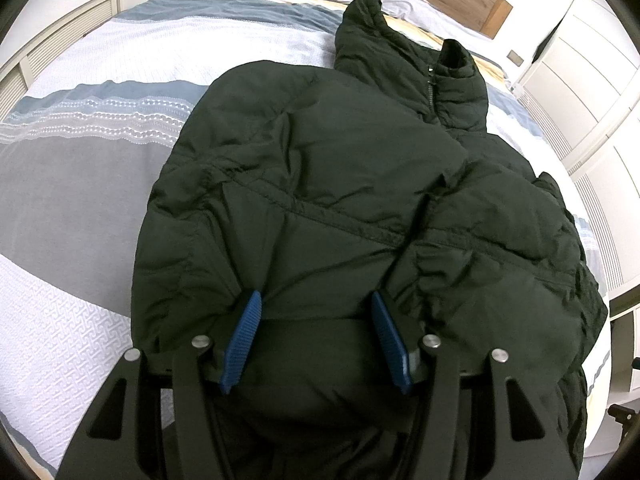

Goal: Fold large clothes

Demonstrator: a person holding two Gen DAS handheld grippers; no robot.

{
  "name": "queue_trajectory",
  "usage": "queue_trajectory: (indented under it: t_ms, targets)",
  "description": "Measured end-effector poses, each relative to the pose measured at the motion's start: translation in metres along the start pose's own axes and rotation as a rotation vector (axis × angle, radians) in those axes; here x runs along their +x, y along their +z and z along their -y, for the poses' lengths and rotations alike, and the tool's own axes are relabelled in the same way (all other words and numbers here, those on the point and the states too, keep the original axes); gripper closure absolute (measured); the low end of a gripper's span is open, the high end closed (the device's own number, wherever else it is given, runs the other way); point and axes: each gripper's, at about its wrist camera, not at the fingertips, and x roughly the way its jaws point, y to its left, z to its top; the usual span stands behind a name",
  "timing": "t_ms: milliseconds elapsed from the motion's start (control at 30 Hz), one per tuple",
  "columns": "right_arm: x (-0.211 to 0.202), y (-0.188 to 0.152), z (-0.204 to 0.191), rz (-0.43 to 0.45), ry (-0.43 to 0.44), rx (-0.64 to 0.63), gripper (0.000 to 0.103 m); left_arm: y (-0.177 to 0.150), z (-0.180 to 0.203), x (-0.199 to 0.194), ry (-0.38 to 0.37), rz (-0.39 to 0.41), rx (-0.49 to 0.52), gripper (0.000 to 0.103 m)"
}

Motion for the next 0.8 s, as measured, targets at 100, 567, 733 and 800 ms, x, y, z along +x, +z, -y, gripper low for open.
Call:
queue_trajectory:
  t_ms: [100,567,733,800]
  targets:
    - [-0.003,0.001,-0.002,0.004,0.0,0.0,0.023,0.001,0.0,-0.002,-0.002,-0.001,-0.001,0.047]
    - [-0.024,0.002,-0.005,0.031,-0.005,0.006,0.023,0.005,0.001,-0.015,-0.002,-0.006,-0.007,0.047]
    - [-0.029,0.0,-0.006,0.034,-0.008,0.01,0.023,0.005,-0.001,-0.018,-0.003,-0.005,-0.01,0.047]
    - [-0.03,0.0,-0.006,0.035,-0.008,0.011,0.023,0.005,-0.001,-0.018,-0.003,-0.005,-0.01,0.047]
